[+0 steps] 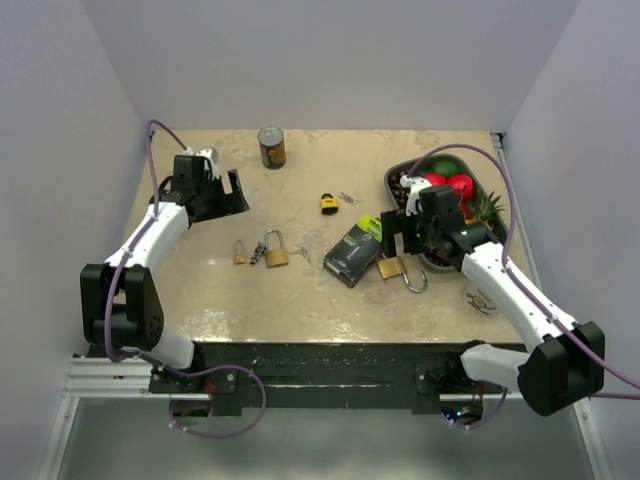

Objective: Lock with the key
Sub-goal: Pick up the lock from the center of the board.

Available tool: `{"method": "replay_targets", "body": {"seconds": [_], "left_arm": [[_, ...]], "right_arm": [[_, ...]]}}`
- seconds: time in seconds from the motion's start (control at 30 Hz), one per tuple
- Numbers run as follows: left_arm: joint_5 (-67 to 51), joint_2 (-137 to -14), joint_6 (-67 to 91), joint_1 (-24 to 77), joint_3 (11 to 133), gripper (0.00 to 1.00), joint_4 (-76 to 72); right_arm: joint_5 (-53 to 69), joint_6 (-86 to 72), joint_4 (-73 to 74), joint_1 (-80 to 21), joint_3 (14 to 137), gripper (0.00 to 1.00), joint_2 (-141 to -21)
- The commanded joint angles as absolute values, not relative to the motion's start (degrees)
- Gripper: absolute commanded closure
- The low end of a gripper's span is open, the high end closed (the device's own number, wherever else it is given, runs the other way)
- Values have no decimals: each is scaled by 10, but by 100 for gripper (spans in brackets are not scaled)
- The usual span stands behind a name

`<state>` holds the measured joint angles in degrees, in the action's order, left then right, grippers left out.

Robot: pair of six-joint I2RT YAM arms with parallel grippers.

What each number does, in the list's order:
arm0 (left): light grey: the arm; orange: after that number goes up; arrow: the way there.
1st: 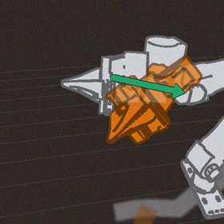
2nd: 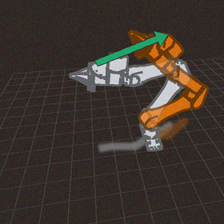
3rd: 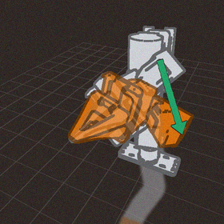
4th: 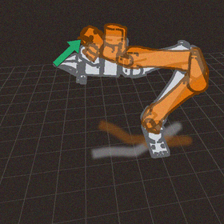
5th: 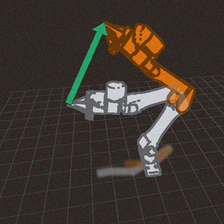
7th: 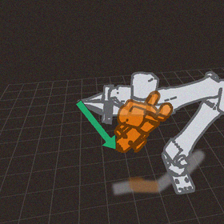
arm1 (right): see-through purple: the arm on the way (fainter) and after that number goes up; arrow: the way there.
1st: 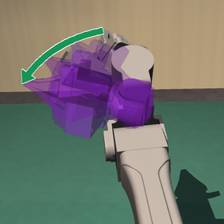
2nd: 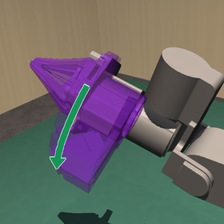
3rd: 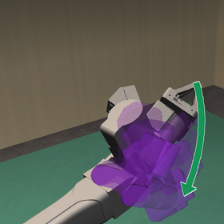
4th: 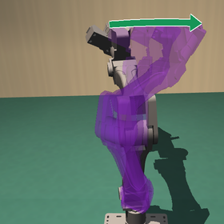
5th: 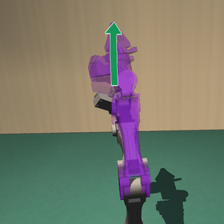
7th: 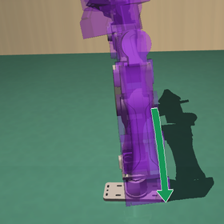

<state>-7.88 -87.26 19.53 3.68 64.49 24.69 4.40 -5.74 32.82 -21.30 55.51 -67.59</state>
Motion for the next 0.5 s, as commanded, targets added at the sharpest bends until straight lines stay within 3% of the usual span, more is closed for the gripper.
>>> {"method": "replay_targets", "body": {"seconds": [0.0,0.47], "left_arm": [[-80,-848,208,28,646,1,210],[-88,-869,234,23,666,1,205]], "right_arm": [[-8,-151,324,-210,527,1,-694],[1,-182,282,-211,470,1,-775]]}}
